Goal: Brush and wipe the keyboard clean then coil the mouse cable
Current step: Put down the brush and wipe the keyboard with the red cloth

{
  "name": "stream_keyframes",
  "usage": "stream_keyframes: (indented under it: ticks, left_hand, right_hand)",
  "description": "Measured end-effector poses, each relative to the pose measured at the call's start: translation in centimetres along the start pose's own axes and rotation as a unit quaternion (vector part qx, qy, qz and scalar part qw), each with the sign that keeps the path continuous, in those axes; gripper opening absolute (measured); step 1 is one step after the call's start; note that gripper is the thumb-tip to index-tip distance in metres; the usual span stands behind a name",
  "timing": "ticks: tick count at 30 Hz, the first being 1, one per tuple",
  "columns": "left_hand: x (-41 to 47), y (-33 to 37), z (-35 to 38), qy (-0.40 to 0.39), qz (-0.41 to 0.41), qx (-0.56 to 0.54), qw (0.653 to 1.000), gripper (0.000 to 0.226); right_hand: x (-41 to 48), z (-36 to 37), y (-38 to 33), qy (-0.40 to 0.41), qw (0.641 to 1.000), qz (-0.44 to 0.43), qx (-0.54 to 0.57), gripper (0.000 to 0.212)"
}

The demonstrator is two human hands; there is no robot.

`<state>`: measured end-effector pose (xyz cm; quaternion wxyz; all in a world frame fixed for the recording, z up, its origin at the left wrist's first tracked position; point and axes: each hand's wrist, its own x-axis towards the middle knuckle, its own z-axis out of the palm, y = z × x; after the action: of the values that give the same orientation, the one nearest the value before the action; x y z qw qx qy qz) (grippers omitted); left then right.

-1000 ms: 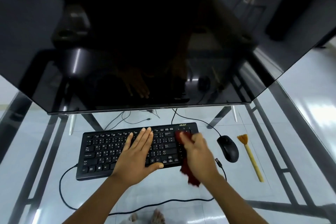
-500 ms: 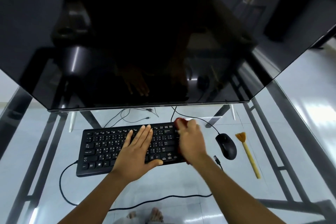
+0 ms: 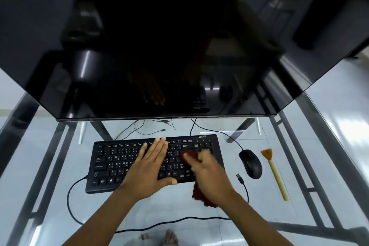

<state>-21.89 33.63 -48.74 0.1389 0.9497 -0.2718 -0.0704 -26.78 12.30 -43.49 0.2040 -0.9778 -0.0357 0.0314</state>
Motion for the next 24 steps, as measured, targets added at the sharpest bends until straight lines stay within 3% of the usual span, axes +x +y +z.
stream_keyframes:
  ticks: [3,5,7,8,10,13,15,18,19,20,21,22,24]
  left_hand:
    - [-1.6,-2.9,-1.9,0.039,-0.079,-0.007,0.996,0.122]
    - [-3.3,-5.5,-2.8,0.050,-0.137,-0.020,0.989,0.130]
    - [-4.7,-7.7,-3.0,0.041,-0.169,-0.042,0.984,0.136]
    - [-5.2,-8.3,-2.9,0.031,-0.171,-0.053,0.983,0.137]
    - [-6.0,-8.9,-2.5,0.025,-0.164,-0.078,0.983,0.136]
    - [-6.3,-9.1,-2.1,0.045,-0.152,-0.100,0.982,0.131]
    - [-6.3,-9.0,-2.1,0.058,-0.149,-0.104,0.982,0.129]
    - [-6.3,-9.0,-2.0,0.066,-0.145,-0.098,0.982,0.130]
    - [-6.4,-9.0,-2.0,0.067,-0.145,-0.096,0.982,0.130]
    - [-6.4,-9.0,-2.0,0.068,-0.145,-0.096,0.982,0.129]
    - [-6.5,-9.0,-2.0,0.068,-0.146,-0.097,0.982,0.129]
    - [-6.5,-9.0,-2.0,0.068,-0.146,-0.096,0.982,0.129]
    - [-6.5,-9.0,-2.0,0.067,-0.146,-0.089,0.983,0.128]
  right_hand:
    - [0.1,-1.5,1.1,0.060,0.989,0.130,0.030,0.034]
    - [-0.9,-0.4,0.9,0.048,0.992,0.111,0.047,0.038]
    - [-1.4,1.1,-0.7,-0.049,0.998,0.026,0.037,0.044]
    - [-1.2,1.3,-1.5,-0.087,0.996,-0.019,0.023,0.044]
    - [0.4,1.2,-2.4,-0.089,0.995,-0.043,0.018,0.043]
    - [2.9,1.2,-2.4,0.013,0.999,0.042,0.000,0.041]
    - [3.3,3.6,-3.0,0.067,0.997,0.022,-0.035,0.046]
    - [2.5,5.0,-5.9,0.005,0.998,-0.060,0.018,0.064]
    - [3.1,4.7,-5.8,-0.017,0.998,-0.062,0.029,0.060]
    - [4.0,4.2,-5.6,-0.024,0.997,-0.039,0.061,0.049]
    - [5.2,3.9,-4.9,0.009,1.000,-0.016,0.002,0.037]
    - [6.1,3.7,-4.5,0.010,0.997,0.063,0.037,0.025]
    - [6.7,4.2,-5.5,0.008,0.996,0.086,-0.018,0.042]
